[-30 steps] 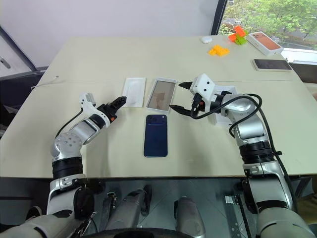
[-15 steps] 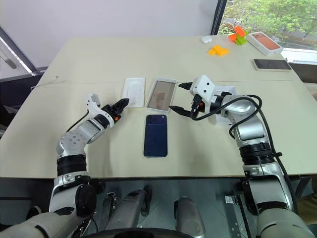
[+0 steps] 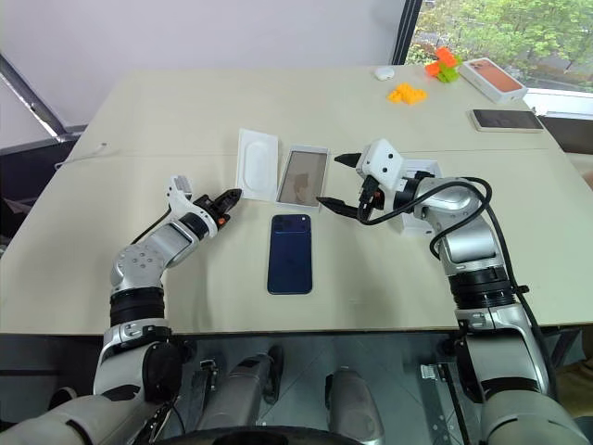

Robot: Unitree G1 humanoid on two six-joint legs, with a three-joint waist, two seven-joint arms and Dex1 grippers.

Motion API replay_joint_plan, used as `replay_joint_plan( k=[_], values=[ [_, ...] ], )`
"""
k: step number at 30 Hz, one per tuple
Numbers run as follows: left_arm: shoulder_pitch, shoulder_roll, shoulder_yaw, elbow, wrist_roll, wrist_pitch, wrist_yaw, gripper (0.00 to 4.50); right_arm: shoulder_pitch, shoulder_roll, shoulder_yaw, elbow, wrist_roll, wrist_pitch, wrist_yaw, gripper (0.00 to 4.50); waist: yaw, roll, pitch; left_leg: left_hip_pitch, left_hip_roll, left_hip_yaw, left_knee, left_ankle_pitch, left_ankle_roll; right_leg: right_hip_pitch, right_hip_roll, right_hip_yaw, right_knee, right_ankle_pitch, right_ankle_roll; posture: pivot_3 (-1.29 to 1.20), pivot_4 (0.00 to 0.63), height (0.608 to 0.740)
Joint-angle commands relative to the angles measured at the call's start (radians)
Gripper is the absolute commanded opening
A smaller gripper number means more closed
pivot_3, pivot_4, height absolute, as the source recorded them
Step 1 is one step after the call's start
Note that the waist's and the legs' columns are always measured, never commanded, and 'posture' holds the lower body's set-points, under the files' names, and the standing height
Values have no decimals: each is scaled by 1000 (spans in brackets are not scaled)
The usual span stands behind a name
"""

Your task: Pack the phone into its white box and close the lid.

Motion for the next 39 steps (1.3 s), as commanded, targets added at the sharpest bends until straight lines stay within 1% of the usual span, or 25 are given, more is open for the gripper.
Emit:
replay_joint_plan(
  k=[1,5,7,9,10,13,15,18,24,29,32,36,39],
  values=[
    [-32,18,59,-103,-116,52,36,128,-8,-47,-54,-7,29,-15,25,4500,0,0,0,0,0,0,0,0,0,0,0,0,0,0,0,0,150,740],
    [-48,33,52,-174,-151,88,82,128,14,-90,-64,-1,55,-18,84,4500,3,0,0,-1,0,0,0,0,0,0,0,0,-1,0,0,0,150,740],
    [-77,17,52,-171,-186,114,122,128,22,-102,-67,9,55,-19,100,4500,2,0,0,0,0,0,0,0,0,1,0,0,-2,0,0,0,150,740],
    [-106,-21,21,-156,-186,127,154,128,27,-109,-63,36,28,-55,93,4500,5,-1,0,0,0,0,1,0,0,1,0,-1,-2,0,0,0,150,740],
    [-118,-42,0,-139,-165,131,182,128,25,-105,-63,47,24,-64,86,4500,6,-1,0,0,0,0,1,0,0,1,0,-1,-2,0,0,0,150,740],
    [-126,-89,-83,-141,-85,91,180,128,16,-90,-65,56,23,-70,66,4500,4,-1,0,0,-1,0,1,0,1,2,-1,-1,-3,1,2,0,150,740],
    [-123,-92,-129,-152,-45,72,167,128,17,-89,-65,50,24,-72,59,4500,1,-1,1,-1,-1,1,1,0,1,2,-1,0,-3,1,2,0,150,740],
    [-123,-97,-147,-148,-24,63,172,128,24,-91,-67,43,22,-75,47,4500,-5,-1,1,-1,0,1,-1,0,1,0,1,0,-3,1,2,0,150,740],
    [-115,-111,-142,-146,5,39,210,128,46,-101,-70,36,17,-88,33,4500,2,-1,1,-1,0,1,0,0,1,1,0,0,-3,1,2,0,150,740],
    [-88,-130,-135,-180,-23,64,221,128,47,-100,-70,28,15,-85,23,4500,4,-1,1,-1,0,1,1,-1,1,2,0,0,-3,1,2,0,150,740],
    [-75,-147,-143,-176,-15,71,231,128,40,-96,-66,34,10,-90,17,4500,4,-1,1,-1,0,1,0,-1,1,1,0,0,-3,1,2,0,150,740],
    [-75,-128,-155,-167,19,78,231,128,36,-95,-64,39,9,-94,15,4500,2,-2,1,-1,0,0,0,-1,1,1,0,0,-4,1,2,0,150,740],
    [-88,-116,-132,-138,8,88,234,128,36,-93,-62,43,4,-100,14,4500,0,-1,1,-1,0,1,0,-1,1,1,0,0,-3,1,2,0,150,740]
  ],
)
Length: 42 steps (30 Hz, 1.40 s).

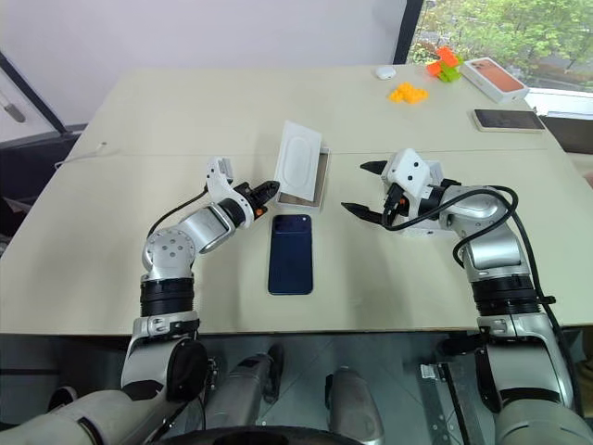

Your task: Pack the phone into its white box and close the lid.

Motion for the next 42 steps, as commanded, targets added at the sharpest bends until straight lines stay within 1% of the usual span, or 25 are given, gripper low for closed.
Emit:
replay_joint_plan(
  k=[1,11,20,21,23,28,29,33,35,38,41,42],
  values=[
    [-21,19,4,1,4,8,-4,128,-19,-6,-22,-23,4,-26,-6,4500,2,0,0,0,0,0,0,0,0,0,0,0,0,0,0,0,150,740],
    [-19,-12,-4,2,4,24,11,128,-26,-1,-19,-14,-2,-37,-14,4500,4,0,0,0,0,0,0,0,0,0,0,0,0,0,0,0,150,740],
    [-30,-15,-2,21,3,40,8,128,-27,1,-18,-17,-8,-43,-22,4500,3,0,0,0,0,0,0,0,0,0,0,0,0,0,0,0,150,740],
    [-30,-16,-3,22,3,37,1,364,-27,2,-17,-17,-8,-44,-23,4500,3,0,0,0,0,0,0,0,0,0,0,0,0,0,0,0,150,740],
    [-30,-24,6,20,-10,42,6,1022,-26,3,-18,-19,-8,-44,-25,4500,3,0,0,0,0,0,0,0,0,0,0,0,0,0,0,0,150,740],
    [-31,-15,-14,10,14,34,-3,3481,-26,8,-16,-19,-10,-46,-27,4500,2,0,0,0,0,0,0,0,0,0,0,0,0,0,0,0,150,740],
    [-34,-15,-10,9,8,37,-4,3876,-27,10,-16,-19,-11,-46,-28,4500,2,0,0,0,0,0,0,0,0,0,0,0,0,0,0,0,150,740],
    [-38,3,-27,-7,13,58,-24,3876,-31,12,-16,-12,-14,-49,-27,4500,3,0,0,0,0,0,0,0,0,0,0,0,0,0,0,0,150,740],
    [-37,26,-58,-27,42,53,-47,3876,-31,13,-16,-10,-13,-49,-25,4500,2,0,0,0,0,0,0,0,0,0,0,0,0,0,0,0,150,740],
    [-38,43,-63,-66,22,80,-66,3876,-32,13,-17,-12,-8,-46,-22,4500,3,0,0,0,0,0,0,0,0,0,0,0,0,0,0,0,150,740],
    [-13,100,-139,-123,80,79,-118,3876,-36,14,-17,-8,-8,-46,-22,4500,2,0,0,0,0,0,0,0,0,0,0,0,0,0,0,0,150,740],
    [-7,107,-141,-133,76,90,-121,3876,-36,14,-17,-8,-7,-45,-21,4500,2,0,0,0,0,0,-1,0,0,0,0,0,0,0,0,0,150,740]
  ],
)
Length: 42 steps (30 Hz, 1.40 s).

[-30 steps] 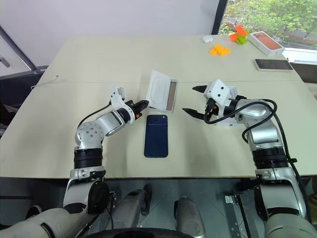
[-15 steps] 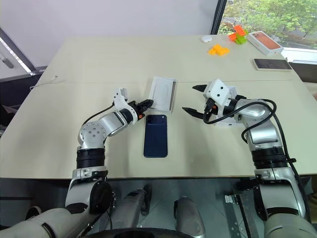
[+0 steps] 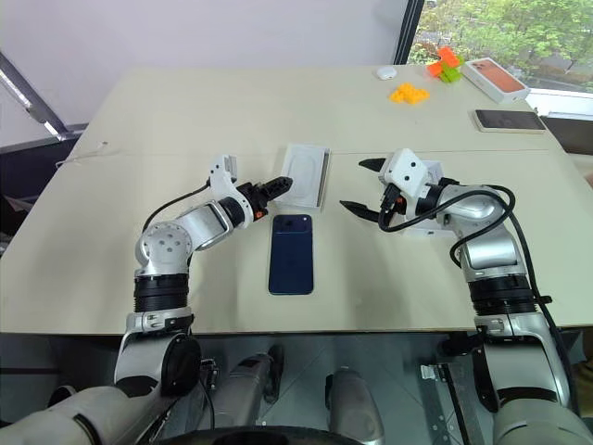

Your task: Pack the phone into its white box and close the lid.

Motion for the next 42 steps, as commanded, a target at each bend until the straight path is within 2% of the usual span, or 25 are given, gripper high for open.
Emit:
replay_joint_plan(
  k=[1,2,5,9,11,18,24,29,42],
  values=[
    [12,28,-33,-84,12,4,-48,3876,-28,0,-20,-11,13,-15,0,4500,0,0,0,0,0,0,0,0,0,0,0,0,0,0,0,0,150,740],
    [13,28,-18,-97,-3,2,-53,3876,-28,-1,-19,-11,13,-14,0,4500,0,0,0,0,0,0,0,0,0,0,0,0,0,0,0,0,150,740],
    [5,45,1,-112,2,2,-51,3056,-29,0,-20,-9,16,-12,1,4500,1,0,0,0,0,0,0,0,0,0,0,0,0,0,0,0,150,740],
    [-40,48,-9,-64,57,-72,-61,957,-32,6,-15,1,12,-19,0,4500,1,0,0,0,0,0,0,0,0,0,0,0,0,0,0,0,150,740],
    [-70,41,-29,-9,90,-111,-76,51,-36,10,-13,6,10,-22,0,4500,4,0,0,0,0,0,0,0,0,0,0,0,0,0,0,0,150,740],
    [-175,6,-142,259,272,-278,-151,51,-46,19,-10,8,4,-26,-4,4500,4,0,0,0,-1,0,0,0,0,0,-1,0,-1,0,0,0,150,740],
    [-233,-26,-159,419,351,-286,-140,51,-33,9,-19,-4,3,-24,-12,4500,-3,-1,0,-1,-1,0,-1,0,0,-2,0,0,-1,0,0,0,150,740],
    [-277,-49,-108,548,344,-274,-147,51,-30,8,-20,-5,1,-23,-22,4500,-1,-1,0,-1,0,0,-1,0,0,-1,0,-1,-1,0,0,0,150,740],
    [-357,-59,-136,711,424,-352,-264,51,-37,7,-18,-9,-6,-24,-34,4500,-1,-1,0,-1,-1,0,-1,0,0,-1,0,-1,0,0,1,0,150,740]
  ],
)
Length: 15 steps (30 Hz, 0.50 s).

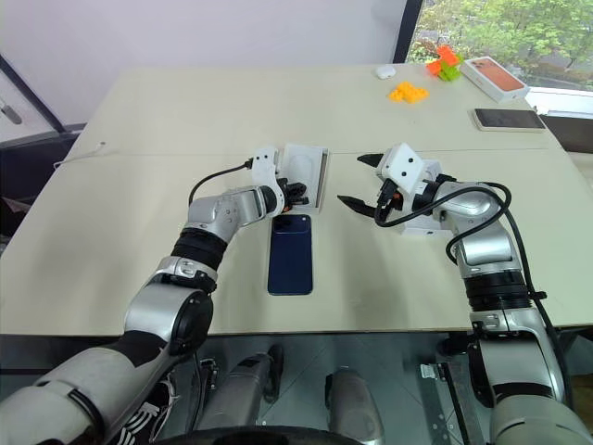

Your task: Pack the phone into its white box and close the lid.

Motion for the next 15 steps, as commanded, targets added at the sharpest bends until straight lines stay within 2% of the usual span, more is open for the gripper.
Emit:
replay_joint_plan(
  k=[1,15],
  values=[
    [-25,-7,-14,23,29,-32,-41,51,-18,-11,-22,-31,5,-14,-7,4500,0,0,0,0,0,0,0,0,0,0,0,0,0,0,0,0,150,740],
    [-61,-34,22,78,36,-58,-64,51,-22,-6,-20,-30,4,-16,-13,4500,0,0,0,0,0,0,0,0,0,0,0,0,0,0,0,0,150,740]
  ],
)
